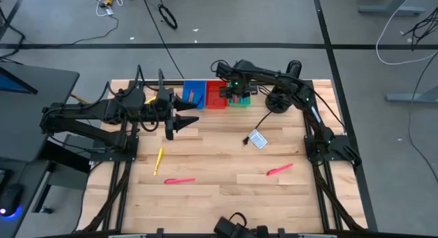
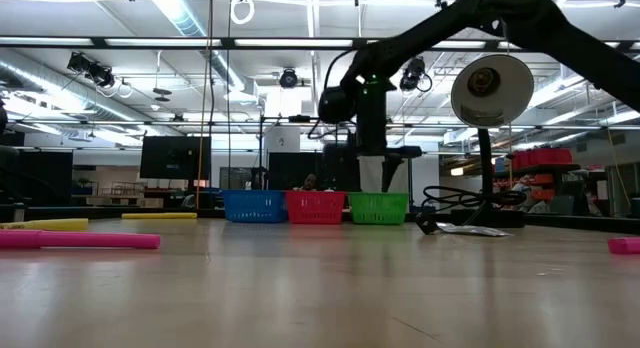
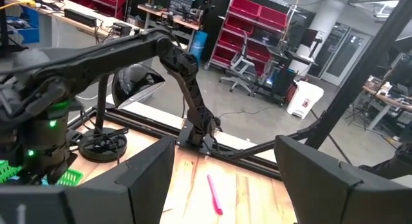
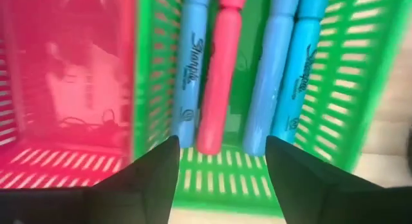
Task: Pick & Place Markers
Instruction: Put the right pink marker into the red bin
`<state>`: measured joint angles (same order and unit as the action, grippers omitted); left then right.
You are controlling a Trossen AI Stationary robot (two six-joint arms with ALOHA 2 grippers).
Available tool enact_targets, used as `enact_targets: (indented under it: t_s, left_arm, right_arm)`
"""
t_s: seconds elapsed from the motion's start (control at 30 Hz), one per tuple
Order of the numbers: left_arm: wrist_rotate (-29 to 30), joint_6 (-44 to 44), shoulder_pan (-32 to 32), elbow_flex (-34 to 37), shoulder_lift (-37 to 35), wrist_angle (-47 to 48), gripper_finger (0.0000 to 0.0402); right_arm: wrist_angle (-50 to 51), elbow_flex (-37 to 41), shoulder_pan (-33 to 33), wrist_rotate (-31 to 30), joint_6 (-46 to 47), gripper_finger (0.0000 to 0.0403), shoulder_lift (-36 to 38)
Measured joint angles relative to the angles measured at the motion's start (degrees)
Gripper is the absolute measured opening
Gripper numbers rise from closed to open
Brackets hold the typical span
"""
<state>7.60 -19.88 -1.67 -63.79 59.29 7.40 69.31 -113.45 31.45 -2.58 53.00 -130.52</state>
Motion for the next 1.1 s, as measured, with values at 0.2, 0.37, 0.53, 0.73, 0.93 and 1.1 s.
enact_targets:
  t_s: [0.2,0.37,0.53,0.73,0.93,1.1]
  left_arm:
    - [0.0,0.1,0.0,0.0,0.0,0.2,0.0275]
    - [0.0,2.8,0.0,0.0,0.0,0.2,0.0275]
    - [0.0,4.5,0.0,0.0,0.0,0.2,0.0275]
    - [0.0,3.6,0.0,0.0,0.0,0.2,0.0275]
    - [2.5,2.5,0.0,0.0,0.0,0.0,0.0275]
    - [3.1,2.1,-0.1,0.0,0.0,0.0,0.0275]
  right_arm:
    - [-1.0,0.0,-0.9,-2.9,-4.4,0.0216,3.9]
    - [-2.2,-0.1,-1.8,2.5,-15.2,0.0214,5.4]
    - [-2.0,-0.1,-4.9,8.7,-28.4,0.0214,5.8]
    - [-1.9,-0.1,-10.7,9.2,-44.7,0.0214,5.7]
    - [1.7,-0.1,-17.1,9.3,-63.0,0.0214,5.7]
    - [6.9,0.0,-20.6,9.3,-69.9,0.0214,5.7]
